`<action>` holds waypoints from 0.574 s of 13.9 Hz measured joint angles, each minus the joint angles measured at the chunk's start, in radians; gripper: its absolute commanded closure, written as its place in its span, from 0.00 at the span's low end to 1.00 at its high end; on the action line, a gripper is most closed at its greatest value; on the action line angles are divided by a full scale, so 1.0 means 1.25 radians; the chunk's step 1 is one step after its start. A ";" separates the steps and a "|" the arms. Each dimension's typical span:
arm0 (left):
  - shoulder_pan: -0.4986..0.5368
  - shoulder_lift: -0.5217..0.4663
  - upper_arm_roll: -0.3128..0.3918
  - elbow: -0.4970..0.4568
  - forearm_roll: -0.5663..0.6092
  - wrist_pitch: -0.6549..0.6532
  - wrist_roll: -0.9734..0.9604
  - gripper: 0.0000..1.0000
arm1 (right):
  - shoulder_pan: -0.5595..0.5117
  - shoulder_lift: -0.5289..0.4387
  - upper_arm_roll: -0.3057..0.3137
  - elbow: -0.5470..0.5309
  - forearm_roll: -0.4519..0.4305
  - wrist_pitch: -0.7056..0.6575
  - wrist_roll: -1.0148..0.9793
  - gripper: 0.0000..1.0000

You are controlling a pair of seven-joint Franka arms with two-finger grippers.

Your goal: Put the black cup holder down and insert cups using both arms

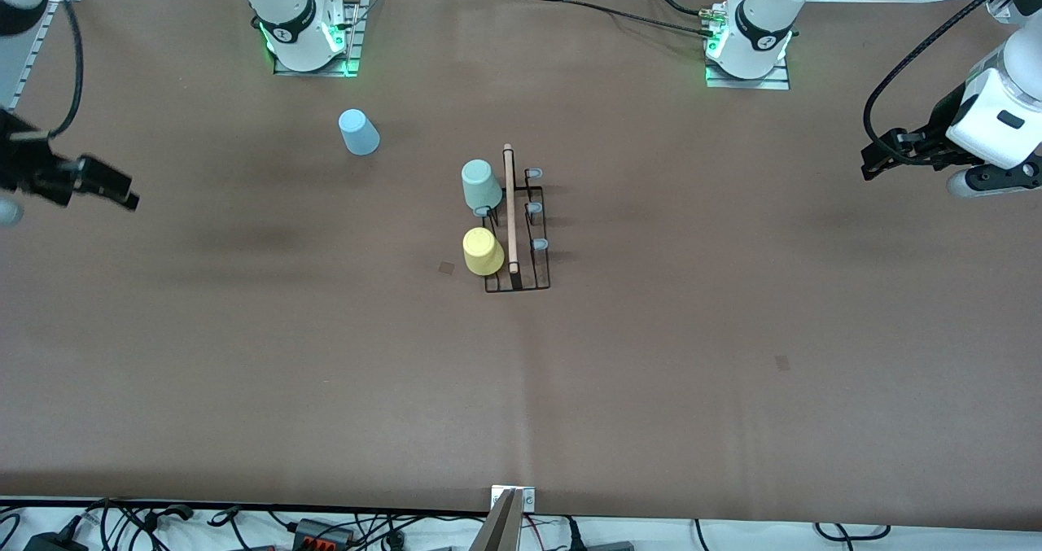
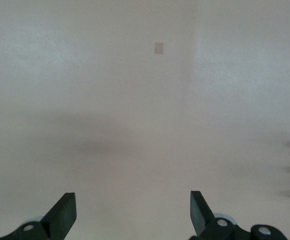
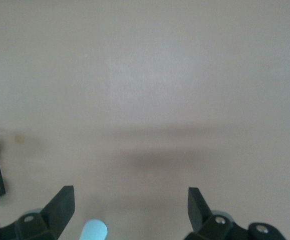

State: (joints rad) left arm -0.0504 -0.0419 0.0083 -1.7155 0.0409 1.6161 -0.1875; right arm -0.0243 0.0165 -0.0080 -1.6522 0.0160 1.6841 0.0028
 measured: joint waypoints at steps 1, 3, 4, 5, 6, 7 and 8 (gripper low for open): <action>0.000 0.000 0.000 0.000 0.000 0.000 0.000 0.00 | 0.000 -0.025 0.000 -0.025 0.000 -0.012 -0.006 0.00; 0.000 0.000 0.000 0.000 0.000 0.000 0.000 0.00 | 0.000 -0.050 0.000 -0.048 0.000 -0.021 -0.010 0.00; 0.000 0.000 0.000 0.000 0.000 0.000 0.000 0.00 | 0.000 -0.052 0.000 -0.050 0.000 -0.021 -0.013 0.00; 0.000 0.000 0.000 0.000 0.000 0.000 0.000 0.00 | 0.000 -0.052 0.000 -0.050 0.000 -0.021 -0.016 0.00; 0.000 0.000 0.000 0.000 0.000 0.000 0.000 0.00 | 0.000 -0.052 0.000 -0.050 0.000 -0.021 -0.017 0.00; 0.000 0.000 0.000 0.000 0.000 0.000 0.000 0.00 | 0.000 -0.052 0.000 -0.050 0.000 -0.021 -0.018 0.00; 0.000 0.000 0.000 0.000 0.000 0.000 0.000 0.00 | 0.000 -0.052 0.000 -0.050 0.000 -0.020 -0.018 0.00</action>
State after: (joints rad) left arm -0.0504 -0.0419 0.0083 -1.7155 0.0409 1.6157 -0.1875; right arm -0.0243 -0.0491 -0.0078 -1.7146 0.0156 1.6586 -0.0197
